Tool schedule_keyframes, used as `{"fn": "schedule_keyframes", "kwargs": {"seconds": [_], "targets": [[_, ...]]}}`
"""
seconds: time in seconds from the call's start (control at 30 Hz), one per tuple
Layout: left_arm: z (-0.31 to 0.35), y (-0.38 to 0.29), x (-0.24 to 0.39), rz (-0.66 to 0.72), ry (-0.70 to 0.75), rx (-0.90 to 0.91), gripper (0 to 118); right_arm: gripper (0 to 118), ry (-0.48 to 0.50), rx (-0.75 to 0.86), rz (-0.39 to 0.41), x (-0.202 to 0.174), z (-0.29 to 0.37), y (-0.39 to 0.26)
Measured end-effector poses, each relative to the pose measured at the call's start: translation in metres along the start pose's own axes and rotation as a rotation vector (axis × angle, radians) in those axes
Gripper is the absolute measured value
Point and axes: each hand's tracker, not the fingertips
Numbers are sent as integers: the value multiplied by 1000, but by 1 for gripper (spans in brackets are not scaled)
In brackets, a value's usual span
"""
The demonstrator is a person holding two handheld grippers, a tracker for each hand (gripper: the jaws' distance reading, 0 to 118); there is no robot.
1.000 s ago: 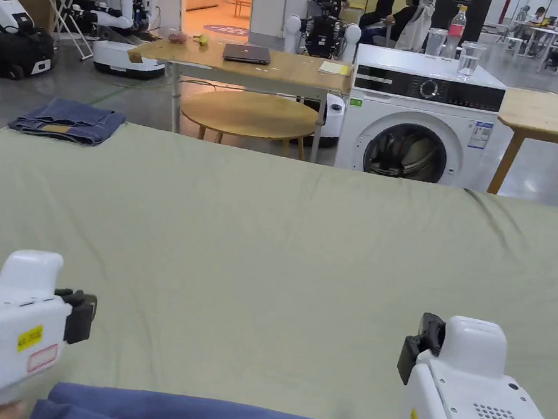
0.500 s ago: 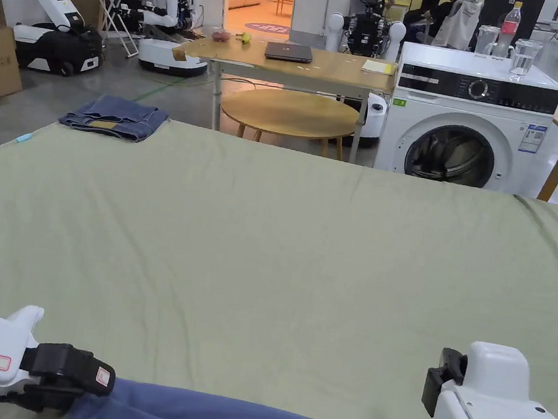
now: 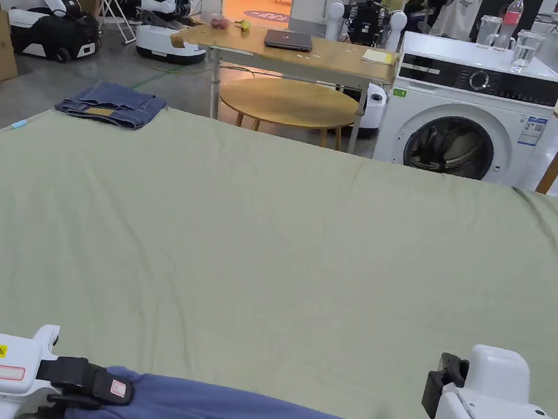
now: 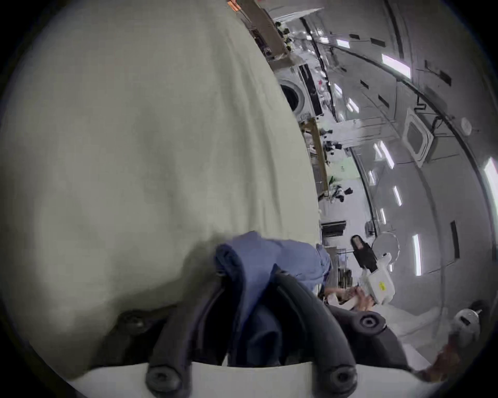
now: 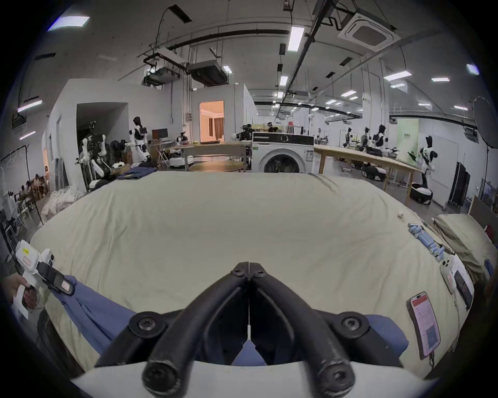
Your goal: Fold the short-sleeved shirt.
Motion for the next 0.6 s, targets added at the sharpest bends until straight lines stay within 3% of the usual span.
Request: {"fn": "schedule_keyframes", "kwargs": {"seconds": [0.47, 0.6], "targets": [[62, 19, 75, -167, 144, 92, 9, 0, -3, 9, 19, 5, 3, 6], [89, 24, 91, -211, 315, 126, 9, 0, 1, 7, 23, 5, 3, 7]]}}
